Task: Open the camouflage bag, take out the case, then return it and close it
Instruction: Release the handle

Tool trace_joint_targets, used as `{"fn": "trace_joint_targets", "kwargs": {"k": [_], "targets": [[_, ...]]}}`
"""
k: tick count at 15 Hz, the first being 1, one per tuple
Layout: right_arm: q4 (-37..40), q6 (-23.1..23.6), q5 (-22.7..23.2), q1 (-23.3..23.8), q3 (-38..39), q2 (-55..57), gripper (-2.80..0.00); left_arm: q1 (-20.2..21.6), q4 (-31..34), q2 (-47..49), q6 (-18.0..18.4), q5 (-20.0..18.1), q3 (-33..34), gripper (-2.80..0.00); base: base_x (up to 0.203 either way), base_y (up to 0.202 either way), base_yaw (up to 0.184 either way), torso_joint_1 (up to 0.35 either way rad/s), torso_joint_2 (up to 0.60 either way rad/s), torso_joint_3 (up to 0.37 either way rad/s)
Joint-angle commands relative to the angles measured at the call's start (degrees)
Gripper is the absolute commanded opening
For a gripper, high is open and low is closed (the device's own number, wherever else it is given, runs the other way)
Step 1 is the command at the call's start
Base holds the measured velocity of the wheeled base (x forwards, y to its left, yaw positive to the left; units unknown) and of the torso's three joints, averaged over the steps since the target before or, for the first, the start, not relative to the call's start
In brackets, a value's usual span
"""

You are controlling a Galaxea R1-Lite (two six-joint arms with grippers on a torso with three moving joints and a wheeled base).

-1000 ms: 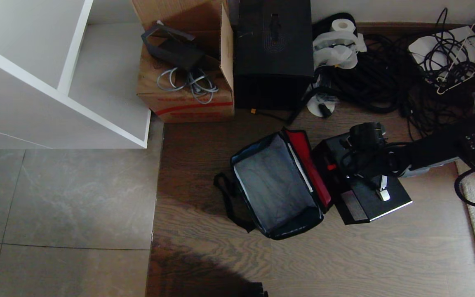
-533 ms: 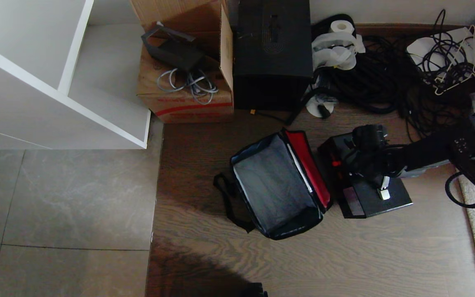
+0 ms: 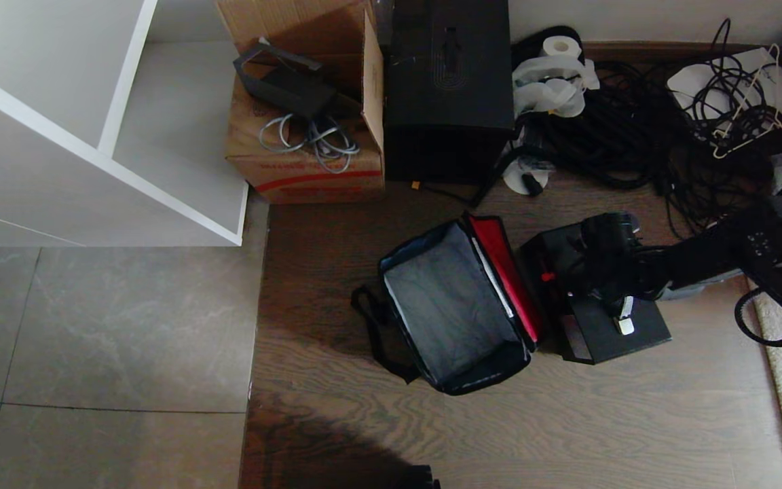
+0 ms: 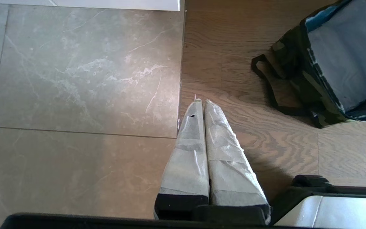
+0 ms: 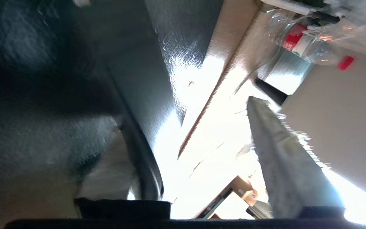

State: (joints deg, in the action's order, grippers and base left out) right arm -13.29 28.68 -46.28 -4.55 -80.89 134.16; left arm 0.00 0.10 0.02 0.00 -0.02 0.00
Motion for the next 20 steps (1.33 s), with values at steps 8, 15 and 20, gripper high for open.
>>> {"fn": "trace_joint_targets", "kwargs": {"k": [8, 15, 20], "targets": [[0.7, -3.19, 8.95, -7.91, 12.04, -10.77, 0.0, 0.0, -0.02, 0.06, 0.0, 0.02, 0.0, -2.8, 0.0, 0.0, 0.0, 0.0, 0.0, 0.0], [0.91, -3.22, 12.77, -7.87, 23.16, -23.98, -2.8, 0.0, -0.02, -0.02, 0.0, 0.02, 0.0, -2.8, 0.0, 0.0, 0.0, 0.0, 0.0, 0.0], [6.39, -3.65, 18.09, -7.78, 33.98, -42.35, -2.8, 0.0, -0.02, 0.0, 0.0, 0.0, 0.0, -2.8, 0.0, 0.0, 0.0, 0.0, 0.0, 0.0]]}}
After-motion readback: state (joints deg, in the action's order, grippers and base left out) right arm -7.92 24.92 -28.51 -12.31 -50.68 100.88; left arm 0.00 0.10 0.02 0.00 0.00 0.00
